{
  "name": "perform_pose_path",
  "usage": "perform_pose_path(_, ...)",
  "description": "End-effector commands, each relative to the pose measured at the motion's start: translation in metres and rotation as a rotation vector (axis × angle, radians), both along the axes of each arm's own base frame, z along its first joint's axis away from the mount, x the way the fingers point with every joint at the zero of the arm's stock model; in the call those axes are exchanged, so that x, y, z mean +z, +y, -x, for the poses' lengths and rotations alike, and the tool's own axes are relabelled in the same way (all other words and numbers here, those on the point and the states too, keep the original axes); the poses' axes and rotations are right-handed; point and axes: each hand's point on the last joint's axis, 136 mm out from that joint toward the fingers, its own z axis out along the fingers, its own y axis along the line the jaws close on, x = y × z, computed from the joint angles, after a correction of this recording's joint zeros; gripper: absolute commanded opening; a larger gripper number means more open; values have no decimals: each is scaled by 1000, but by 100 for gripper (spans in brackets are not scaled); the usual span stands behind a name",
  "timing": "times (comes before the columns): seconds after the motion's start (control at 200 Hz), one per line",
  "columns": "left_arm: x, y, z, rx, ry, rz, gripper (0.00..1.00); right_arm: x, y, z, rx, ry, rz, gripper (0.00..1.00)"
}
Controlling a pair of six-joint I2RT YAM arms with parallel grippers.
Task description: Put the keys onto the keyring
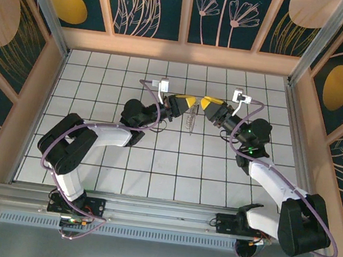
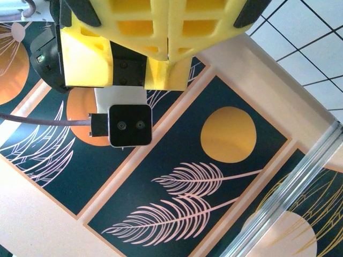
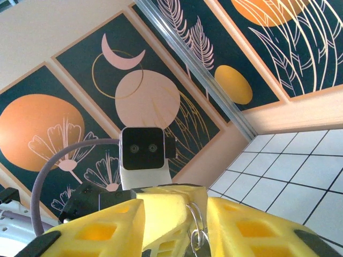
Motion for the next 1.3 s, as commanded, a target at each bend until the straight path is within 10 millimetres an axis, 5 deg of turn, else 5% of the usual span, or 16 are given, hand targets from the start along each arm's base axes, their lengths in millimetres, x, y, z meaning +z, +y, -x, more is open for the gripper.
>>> perform_pose_path(0.0, 23, 7, 3, 2, -61, 69, 0, 0, 2, 2, 4, -26, -5, 39)
perform_pose_path(0.475, 25, 5, 1, -6, -62, 79, 0, -14, -1, -5, -19, 13, 13, 40)
perform_pose_path(1.011, 28, 4, -1, -7, -63, 85, 0, -24, 1, -6, 0, 32, 19, 0)
perform_pose_path(1.296, 29, 3, -2, -4, -64, 88, 0, -29, 5, -1, 25, 43, 24, 0)
